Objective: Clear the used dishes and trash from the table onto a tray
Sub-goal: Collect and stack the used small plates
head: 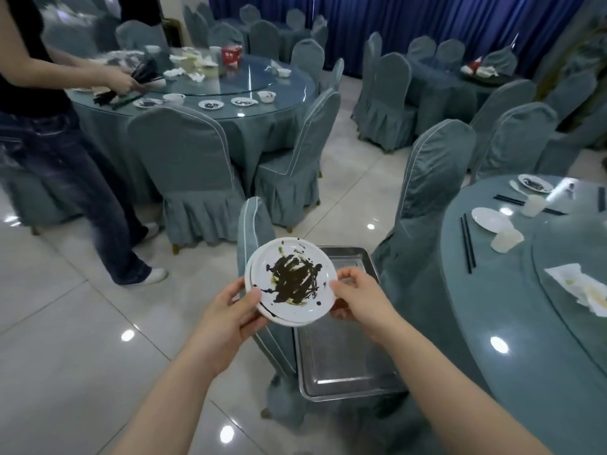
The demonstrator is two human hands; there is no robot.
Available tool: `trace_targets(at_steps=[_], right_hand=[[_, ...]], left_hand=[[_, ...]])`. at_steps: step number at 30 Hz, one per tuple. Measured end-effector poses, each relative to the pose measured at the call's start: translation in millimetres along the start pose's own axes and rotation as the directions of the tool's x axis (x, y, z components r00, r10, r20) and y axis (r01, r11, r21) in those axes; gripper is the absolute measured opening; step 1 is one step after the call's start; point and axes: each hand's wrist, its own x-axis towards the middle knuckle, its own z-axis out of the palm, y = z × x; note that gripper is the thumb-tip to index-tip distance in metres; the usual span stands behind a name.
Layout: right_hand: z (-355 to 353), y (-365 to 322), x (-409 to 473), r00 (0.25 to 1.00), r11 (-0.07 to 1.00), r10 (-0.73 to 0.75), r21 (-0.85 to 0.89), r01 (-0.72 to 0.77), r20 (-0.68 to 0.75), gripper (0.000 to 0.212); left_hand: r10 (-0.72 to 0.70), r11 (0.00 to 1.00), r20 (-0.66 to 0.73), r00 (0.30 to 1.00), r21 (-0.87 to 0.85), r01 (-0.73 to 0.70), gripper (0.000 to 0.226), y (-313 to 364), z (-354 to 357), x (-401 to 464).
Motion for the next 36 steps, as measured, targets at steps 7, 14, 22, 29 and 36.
trace_targets(at_steps=[7, 14, 22, 29, 36], right_hand=[[66, -36, 45, 0.995, 0.998, -0.035, 0.045, 0.031, 0.092, 0.018], [127, -65, 131, 0.987, 0.995, -0.021, 0.101, 0.006, 0.157, 0.021], [162, -103, 222, 0.991, 0.99, -0.041, 0.138, 0.024, 0.128, 0.015], [176, -121, 286, 0.999, 0.973, 0.034, 0.228, -0.032, -0.003, 0.011], [180, -132, 344, 0.971, 0.947, 0.127, 0.315, -0.059, -0.201, 0.014]], left_hand=[[0.036, 0.999, -0.025, 0.999, -0.039, -0.037, 0.024, 47, -54, 25], [0.039, 0.999, -0.074, 0.997, 0.013, -0.038, 0.017, 101, -111, 87], [0.061, 0.996, -0.049, 0.997, 0.07, -0.057, 0.02, 158, -143, 186], [-0.024, 0.996, 0.031, 0.999, 0.09, 0.021, 0.02, 190, -164, 278], [-0.129, 0.982, 0.151, 0.98, 0.156, 0.106, 0.019, 234, -189, 387]])
